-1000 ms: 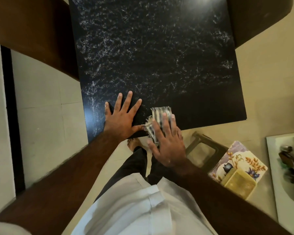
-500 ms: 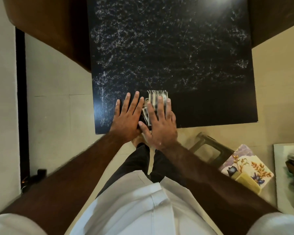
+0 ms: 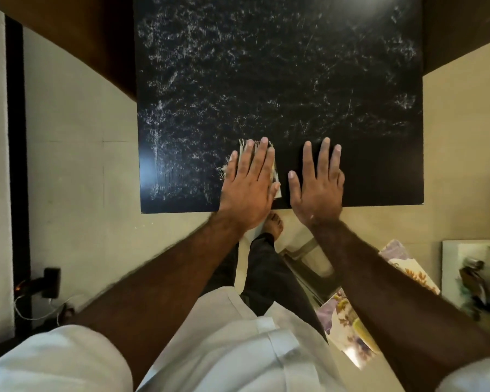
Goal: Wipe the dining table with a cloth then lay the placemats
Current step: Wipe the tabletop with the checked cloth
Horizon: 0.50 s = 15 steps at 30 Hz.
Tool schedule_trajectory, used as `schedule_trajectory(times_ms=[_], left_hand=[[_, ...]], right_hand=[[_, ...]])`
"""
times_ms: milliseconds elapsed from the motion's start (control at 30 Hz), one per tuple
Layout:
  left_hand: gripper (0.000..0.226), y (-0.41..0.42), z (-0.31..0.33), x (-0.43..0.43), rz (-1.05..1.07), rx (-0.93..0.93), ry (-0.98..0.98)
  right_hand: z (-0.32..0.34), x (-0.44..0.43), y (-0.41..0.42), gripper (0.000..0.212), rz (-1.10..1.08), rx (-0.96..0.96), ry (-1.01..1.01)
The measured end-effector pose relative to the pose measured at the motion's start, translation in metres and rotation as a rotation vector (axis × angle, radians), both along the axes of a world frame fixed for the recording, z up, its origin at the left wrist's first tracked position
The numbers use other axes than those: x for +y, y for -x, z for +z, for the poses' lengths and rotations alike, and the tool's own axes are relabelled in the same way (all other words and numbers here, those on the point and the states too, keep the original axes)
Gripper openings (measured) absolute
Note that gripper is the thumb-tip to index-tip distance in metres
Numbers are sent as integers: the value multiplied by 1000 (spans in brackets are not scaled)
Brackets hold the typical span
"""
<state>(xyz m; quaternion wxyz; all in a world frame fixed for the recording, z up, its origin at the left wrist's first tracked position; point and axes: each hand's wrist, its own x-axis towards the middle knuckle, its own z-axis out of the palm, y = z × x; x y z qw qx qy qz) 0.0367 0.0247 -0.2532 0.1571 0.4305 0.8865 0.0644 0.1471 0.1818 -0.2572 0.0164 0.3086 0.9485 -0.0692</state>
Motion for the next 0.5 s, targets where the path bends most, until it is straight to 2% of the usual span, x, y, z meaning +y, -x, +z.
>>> schedule_trajectory(times_ms=[133,300,500], left_hand=[[77,-13,-6,-30,-8,7,1],[77,15,0,-80,163,4,70],[76,24,5,-27,395,38,67]], right_hand=[[-13,1,-2,76,3,24,-84],[-17,0,-5,78,14,24,-74],[-15,-1,1,79,97,2,-48]])
